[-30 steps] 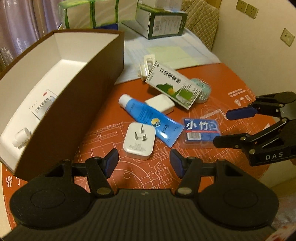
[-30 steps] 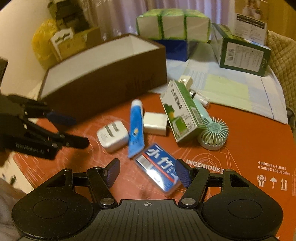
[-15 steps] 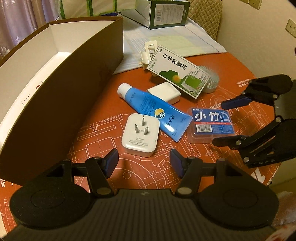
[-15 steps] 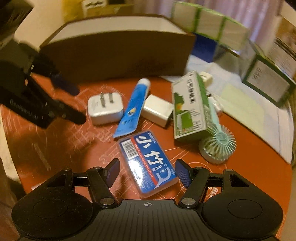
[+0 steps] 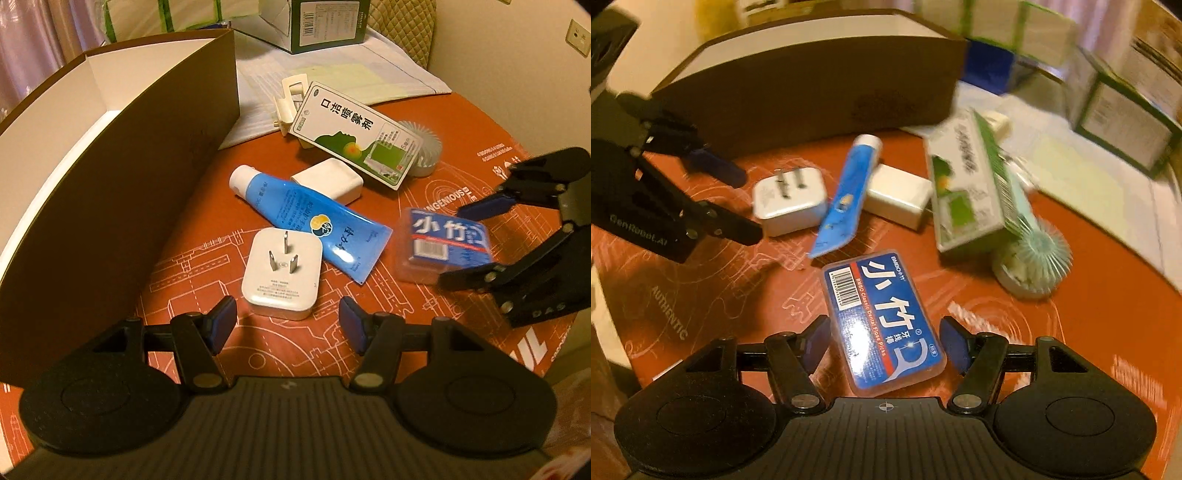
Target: Organize rigid objects
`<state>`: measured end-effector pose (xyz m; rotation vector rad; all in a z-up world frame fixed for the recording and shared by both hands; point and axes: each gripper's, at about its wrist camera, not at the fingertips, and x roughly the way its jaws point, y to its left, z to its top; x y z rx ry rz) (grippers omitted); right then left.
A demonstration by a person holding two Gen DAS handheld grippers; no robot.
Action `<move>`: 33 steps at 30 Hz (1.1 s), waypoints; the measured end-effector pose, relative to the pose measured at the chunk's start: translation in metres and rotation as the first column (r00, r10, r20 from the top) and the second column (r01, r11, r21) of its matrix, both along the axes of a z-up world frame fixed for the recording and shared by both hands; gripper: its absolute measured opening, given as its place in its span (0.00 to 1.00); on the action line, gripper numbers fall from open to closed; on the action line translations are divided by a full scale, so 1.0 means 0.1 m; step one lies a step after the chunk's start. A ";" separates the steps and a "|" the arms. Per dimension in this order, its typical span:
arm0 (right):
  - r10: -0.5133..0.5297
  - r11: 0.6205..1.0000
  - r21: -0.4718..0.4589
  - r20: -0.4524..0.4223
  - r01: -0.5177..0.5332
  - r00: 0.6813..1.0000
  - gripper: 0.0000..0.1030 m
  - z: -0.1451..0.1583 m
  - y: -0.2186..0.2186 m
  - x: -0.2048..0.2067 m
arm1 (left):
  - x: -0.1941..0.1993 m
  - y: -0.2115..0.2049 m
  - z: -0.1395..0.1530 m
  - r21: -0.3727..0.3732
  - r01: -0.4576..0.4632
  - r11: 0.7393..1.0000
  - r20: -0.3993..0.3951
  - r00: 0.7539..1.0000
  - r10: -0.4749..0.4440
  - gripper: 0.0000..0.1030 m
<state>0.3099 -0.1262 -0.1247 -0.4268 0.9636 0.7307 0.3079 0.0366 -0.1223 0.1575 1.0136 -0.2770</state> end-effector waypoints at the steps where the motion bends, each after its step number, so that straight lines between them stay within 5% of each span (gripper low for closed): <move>1: -0.043 0.999 0.003 -0.008 0.043 0.999 0.60 0.01 -0.03 0.00 | 0.01 -0.01 -0.01 0.003 0.006 1.000 0.004 1.000 -0.006 0.55; 7: -0.352 0.936 0.005 -0.066 0.353 0.934 0.59 0.03 -0.31 0.02 | 0.10 -0.04 -0.07 0.022 0.046 0.999 0.027 0.999 -0.047 0.55; 10: -0.423 0.904 0.025 -0.099 0.427 0.901 0.59 0.04 -0.44 0.01 | 0.17 -0.06 -0.10 0.037 0.062 0.997 0.034 0.997 -0.063 0.54; 18: -0.437 0.896 0.045 -0.094 0.442 0.895 0.59 0.09 -0.45 -0.07 | 0.34 -0.12 -0.17 0.045 0.088 0.995 0.029 0.996 -0.089 0.44; 33: -0.405 0.914 0.008 -0.066 0.407 0.912 0.61 0.00 -0.35 0.03 | 0.16 -0.11 -0.16 0.043 0.029 0.999 0.015 0.999 -0.030 0.43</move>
